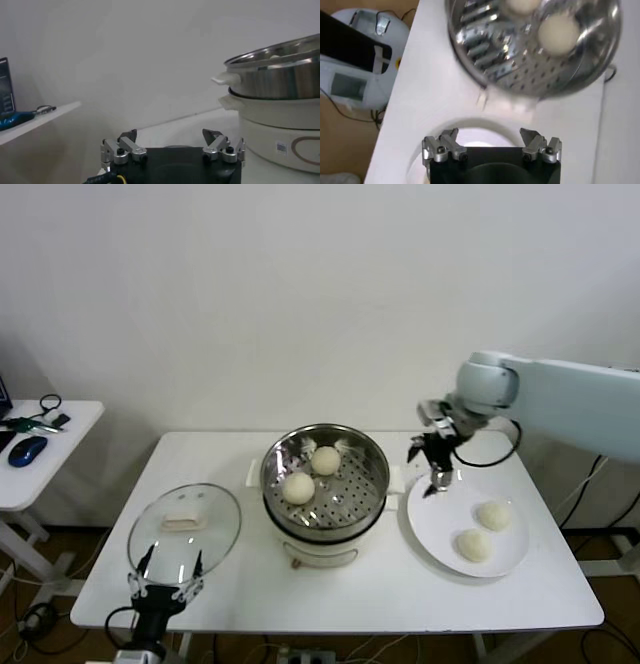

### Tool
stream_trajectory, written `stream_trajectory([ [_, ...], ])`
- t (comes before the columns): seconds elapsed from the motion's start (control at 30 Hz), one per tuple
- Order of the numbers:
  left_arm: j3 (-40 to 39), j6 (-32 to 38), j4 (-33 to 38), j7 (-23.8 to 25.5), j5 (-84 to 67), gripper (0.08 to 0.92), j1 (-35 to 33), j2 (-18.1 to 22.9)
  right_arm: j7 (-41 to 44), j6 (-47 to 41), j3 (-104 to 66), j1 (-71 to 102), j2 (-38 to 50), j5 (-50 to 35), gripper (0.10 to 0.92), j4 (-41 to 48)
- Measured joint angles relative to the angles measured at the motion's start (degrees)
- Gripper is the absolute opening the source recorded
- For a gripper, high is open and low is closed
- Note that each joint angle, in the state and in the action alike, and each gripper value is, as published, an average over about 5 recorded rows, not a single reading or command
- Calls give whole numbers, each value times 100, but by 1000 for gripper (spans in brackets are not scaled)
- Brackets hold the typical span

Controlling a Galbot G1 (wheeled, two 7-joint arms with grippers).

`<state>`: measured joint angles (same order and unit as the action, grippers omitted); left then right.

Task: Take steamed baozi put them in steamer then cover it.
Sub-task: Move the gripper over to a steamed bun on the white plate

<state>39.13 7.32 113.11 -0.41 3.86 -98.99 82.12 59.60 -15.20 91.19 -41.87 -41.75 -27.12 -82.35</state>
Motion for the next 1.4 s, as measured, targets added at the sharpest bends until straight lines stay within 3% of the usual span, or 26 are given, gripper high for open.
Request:
stream_trajectory([
  [0.53, 74, -40, 16, 5, 63, 823, -33, 112, 69, 211, -820, 1659, 696, 1331, 823, 472],
  [1.4, 46, -70, 45, -4, 137, 823, -82, 252, 137, 411, -1816, 3037, 155, 2182, 807, 1532],
])
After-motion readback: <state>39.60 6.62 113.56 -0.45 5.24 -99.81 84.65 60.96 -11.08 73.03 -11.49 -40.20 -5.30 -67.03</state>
